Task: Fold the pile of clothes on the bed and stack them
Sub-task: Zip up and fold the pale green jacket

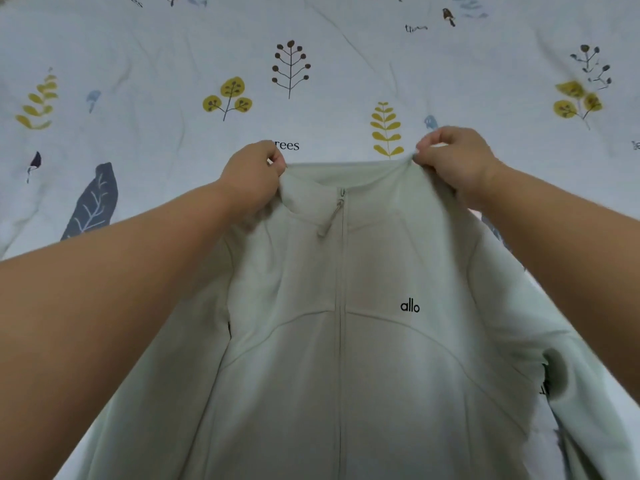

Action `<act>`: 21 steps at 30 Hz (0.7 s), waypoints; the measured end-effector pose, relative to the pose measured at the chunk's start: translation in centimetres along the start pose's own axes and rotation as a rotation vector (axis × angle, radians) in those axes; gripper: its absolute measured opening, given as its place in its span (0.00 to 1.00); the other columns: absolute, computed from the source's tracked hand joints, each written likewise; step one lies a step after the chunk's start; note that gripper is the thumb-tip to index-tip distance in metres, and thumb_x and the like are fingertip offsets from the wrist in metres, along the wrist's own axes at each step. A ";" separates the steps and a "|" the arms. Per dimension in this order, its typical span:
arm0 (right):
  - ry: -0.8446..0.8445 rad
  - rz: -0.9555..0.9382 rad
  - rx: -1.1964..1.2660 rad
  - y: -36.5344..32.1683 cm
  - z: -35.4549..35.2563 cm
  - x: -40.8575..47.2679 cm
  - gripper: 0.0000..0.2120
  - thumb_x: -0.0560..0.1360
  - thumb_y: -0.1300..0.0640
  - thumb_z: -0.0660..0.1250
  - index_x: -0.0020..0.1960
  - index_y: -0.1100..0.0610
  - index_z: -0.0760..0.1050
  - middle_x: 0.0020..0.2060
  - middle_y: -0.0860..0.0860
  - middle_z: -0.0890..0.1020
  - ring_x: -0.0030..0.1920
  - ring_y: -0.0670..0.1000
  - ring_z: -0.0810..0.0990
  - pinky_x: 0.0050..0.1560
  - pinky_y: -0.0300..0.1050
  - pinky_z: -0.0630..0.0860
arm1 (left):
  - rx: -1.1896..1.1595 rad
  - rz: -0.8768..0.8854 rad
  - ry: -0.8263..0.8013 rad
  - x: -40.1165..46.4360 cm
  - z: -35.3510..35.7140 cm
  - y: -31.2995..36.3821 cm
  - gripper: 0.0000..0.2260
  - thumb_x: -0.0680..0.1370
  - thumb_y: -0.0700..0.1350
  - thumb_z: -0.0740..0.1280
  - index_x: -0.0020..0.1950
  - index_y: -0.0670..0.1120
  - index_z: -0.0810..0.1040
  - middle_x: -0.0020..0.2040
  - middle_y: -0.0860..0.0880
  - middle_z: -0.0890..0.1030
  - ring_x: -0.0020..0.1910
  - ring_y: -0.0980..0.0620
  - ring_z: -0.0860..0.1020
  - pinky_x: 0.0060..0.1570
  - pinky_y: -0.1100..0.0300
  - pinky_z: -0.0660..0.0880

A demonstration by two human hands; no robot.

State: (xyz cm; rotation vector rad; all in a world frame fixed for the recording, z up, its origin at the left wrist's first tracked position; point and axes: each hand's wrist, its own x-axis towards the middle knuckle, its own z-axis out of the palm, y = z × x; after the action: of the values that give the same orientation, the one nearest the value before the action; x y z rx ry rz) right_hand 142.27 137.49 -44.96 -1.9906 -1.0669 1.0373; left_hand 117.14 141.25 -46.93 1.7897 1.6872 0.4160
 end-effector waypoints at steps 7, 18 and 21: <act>-0.083 0.152 -0.255 2.7 2.9 -1.6 0.21 0.73 0.43 0.67 0.50 0.61 0.73 0.43 0.52 0.76 0.47 0.54 0.74 0.42 0.41 0.67 | -0.174 -0.124 -0.015 -0.6 0.6 -0.2 0.11 0.76 0.50 0.68 0.53 0.48 0.70 0.41 0.49 0.71 0.37 0.49 0.71 0.34 0.59 0.65; 0.371 -0.269 -0.567 0.8 4.7 -3.1 0.25 0.78 0.47 0.58 0.71 0.56 0.62 0.67 0.56 0.68 0.68 0.57 0.64 0.64 0.51 0.60 | 0.172 -0.063 0.510 -1.1 1.6 1.9 0.19 0.79 0.56 0.57 0.59 0.43 0.72 0.63 0.41 0.69 0.62 0.43 0.69 0.56 0.51 0.64; 0.359 -0.420 -0.726 2.9 6.7 -6.8 0.32 0.78 0.45 0.55 0.76 0.58 0.51 0.75 0.61 0.55 0.75 0.58 0.52 0.72 0.58 0.48 | 0.379 0.308 0.458 -4.3 3.0 1.1 0.27 0.78 0.55 0.55 0.72 0.40 0.64 0.74 0.38 0.59 0.73 0.41 0.60 0.68 0.44 0.56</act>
State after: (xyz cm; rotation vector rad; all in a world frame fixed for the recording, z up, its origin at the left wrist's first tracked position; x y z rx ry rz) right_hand 135.15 131.32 -48.21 -2.2103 -1.7044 0.0445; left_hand 119.37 136.43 -47.66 2.3886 1.8894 0.7227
